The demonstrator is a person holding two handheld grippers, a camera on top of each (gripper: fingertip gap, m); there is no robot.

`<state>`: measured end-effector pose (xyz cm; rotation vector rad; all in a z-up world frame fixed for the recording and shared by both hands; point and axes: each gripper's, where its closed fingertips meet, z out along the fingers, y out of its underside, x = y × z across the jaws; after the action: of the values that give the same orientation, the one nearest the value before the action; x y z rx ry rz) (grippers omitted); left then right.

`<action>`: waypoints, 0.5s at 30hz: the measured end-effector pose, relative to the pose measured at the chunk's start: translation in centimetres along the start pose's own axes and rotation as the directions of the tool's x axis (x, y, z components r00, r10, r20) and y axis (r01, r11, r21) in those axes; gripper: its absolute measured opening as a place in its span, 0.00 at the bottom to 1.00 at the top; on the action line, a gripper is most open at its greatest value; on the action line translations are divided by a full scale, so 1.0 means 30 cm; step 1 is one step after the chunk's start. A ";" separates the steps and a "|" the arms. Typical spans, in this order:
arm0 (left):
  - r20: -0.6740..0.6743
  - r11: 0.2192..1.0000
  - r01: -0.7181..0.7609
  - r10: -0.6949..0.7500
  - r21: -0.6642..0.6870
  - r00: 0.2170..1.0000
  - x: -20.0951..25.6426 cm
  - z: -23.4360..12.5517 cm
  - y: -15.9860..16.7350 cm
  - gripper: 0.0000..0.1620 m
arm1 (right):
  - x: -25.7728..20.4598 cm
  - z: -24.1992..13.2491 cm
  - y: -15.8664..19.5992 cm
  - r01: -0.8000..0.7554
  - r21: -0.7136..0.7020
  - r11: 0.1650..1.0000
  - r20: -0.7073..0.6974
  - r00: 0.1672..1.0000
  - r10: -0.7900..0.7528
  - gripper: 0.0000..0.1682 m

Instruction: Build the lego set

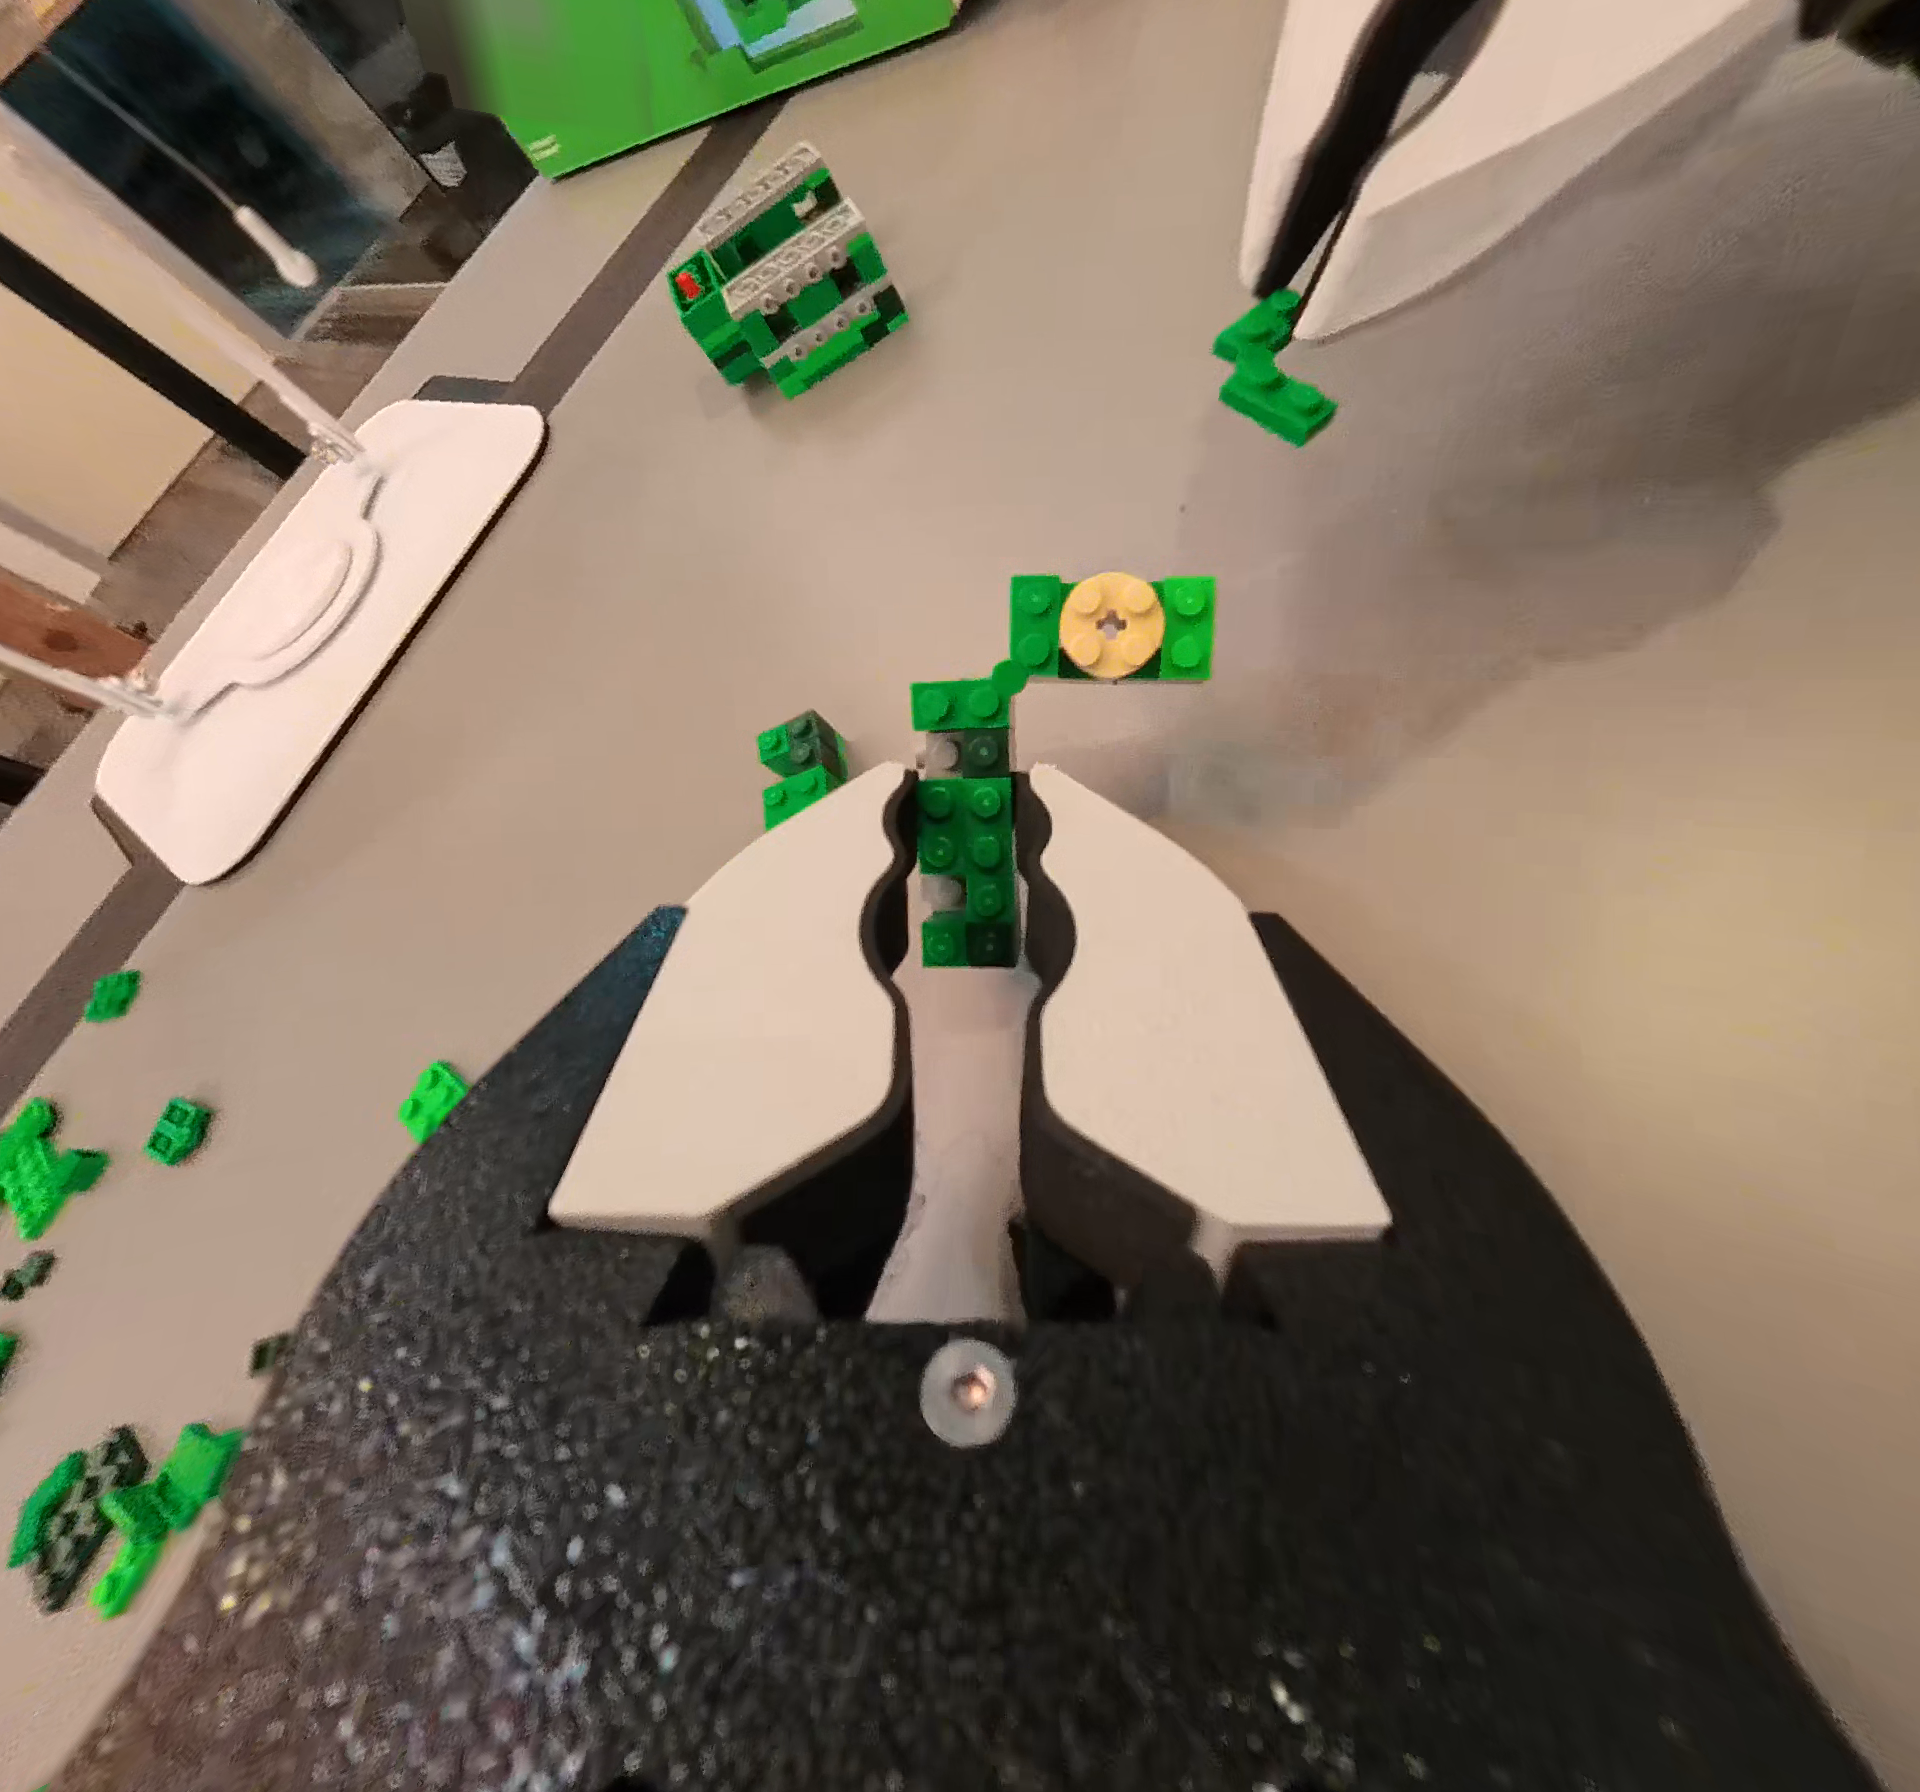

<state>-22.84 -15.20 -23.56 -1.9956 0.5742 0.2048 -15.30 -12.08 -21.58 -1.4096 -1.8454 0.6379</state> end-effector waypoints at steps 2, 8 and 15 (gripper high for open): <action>0.003 0.999 0.037 -0.037 0.008 0.999 -0.007 0.000 -0.001 0.10 | -0.010 0.000 -0.048 0.008 0.048 0.999 -0.074 0.997 -0.005 0.05; 0.011 0.999 0.042 -0.042 -0.013 0.999 -0.008 0.007 0.012 0.10 | -0.046 0.027 -0.100 0.131 0.060 0.990 -0.205 0.972 -0.116 0.05; -0.008 0.999 0.031 -0.031 -0.010 0.999 0.003 0.009 0.009 0.11 | -0.128 0.061 -0.097 0.309 0.053 0.950 -0.153 0.942 -0.298 0.05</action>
<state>-22.87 -15.10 -23.94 -2.0143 0.5483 0.1805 -17.94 -16.53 -21.48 -1.0617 -1.8513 0.4337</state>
